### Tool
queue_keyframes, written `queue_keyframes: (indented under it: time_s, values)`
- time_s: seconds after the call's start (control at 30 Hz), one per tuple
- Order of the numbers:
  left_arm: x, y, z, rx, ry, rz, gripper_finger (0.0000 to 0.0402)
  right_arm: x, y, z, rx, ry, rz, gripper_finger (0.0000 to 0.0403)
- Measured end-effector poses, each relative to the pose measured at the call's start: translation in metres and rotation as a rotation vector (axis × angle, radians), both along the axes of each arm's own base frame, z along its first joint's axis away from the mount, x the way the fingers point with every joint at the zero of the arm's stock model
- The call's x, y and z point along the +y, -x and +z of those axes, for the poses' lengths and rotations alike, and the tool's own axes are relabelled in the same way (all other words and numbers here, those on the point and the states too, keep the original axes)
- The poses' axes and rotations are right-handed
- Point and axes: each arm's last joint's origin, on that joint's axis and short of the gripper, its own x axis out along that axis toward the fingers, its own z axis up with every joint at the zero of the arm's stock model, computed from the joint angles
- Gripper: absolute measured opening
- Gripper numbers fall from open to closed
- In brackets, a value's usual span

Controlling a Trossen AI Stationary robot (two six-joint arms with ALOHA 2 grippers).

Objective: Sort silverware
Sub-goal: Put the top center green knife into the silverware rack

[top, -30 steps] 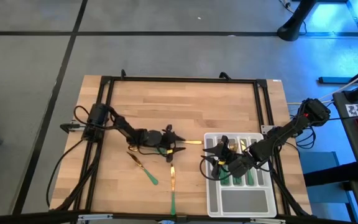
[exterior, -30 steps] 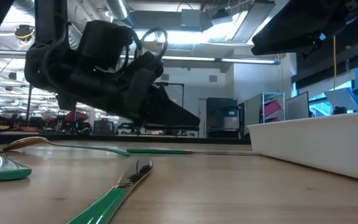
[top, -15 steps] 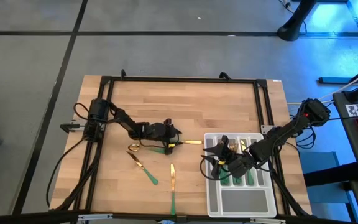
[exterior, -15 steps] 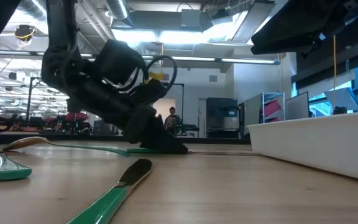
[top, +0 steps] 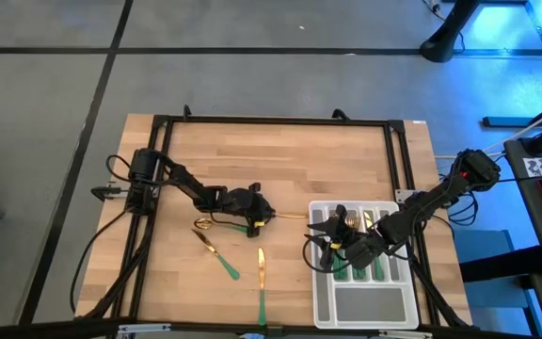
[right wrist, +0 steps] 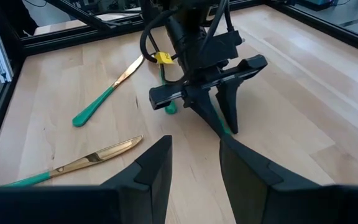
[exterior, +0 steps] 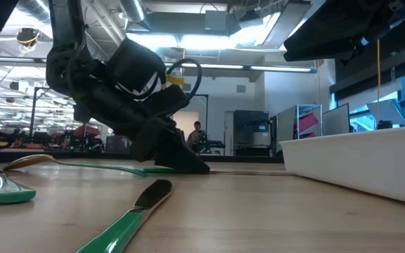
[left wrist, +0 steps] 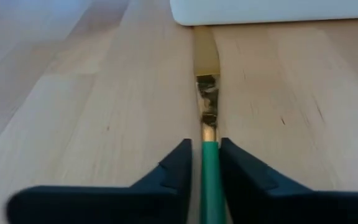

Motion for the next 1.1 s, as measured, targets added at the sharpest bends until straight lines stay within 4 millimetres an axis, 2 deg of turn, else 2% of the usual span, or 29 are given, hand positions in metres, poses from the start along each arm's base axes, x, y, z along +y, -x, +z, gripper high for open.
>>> queue_keyframes:
  time_s: [0.13,0.33,0.67,1.1]
  values:
    - [0.0,0.0,0.0,0.001,-0.003,0.002,0.0024,0.0,0.0,0.0,0.0,0.0,0.0,0.0133]
    - [0.001,0.001,0.0,-0.02,0.067,0.061,0.0023,0.0,0.0,0.0,0.0,-0.003,-0.001,0.0133]
    - [0.011,0.035,0.0,-0.189,0.181,0.165,0.0023,0.0,0.0,-0.001,0.004,-0.042,-0.003,0.0133]
    - [0.004,0.033,0.007,-0.28,0.198,0.157,0.002,0.0,0.001,-0.001,0.009,-0.014,0.0,0.0133]
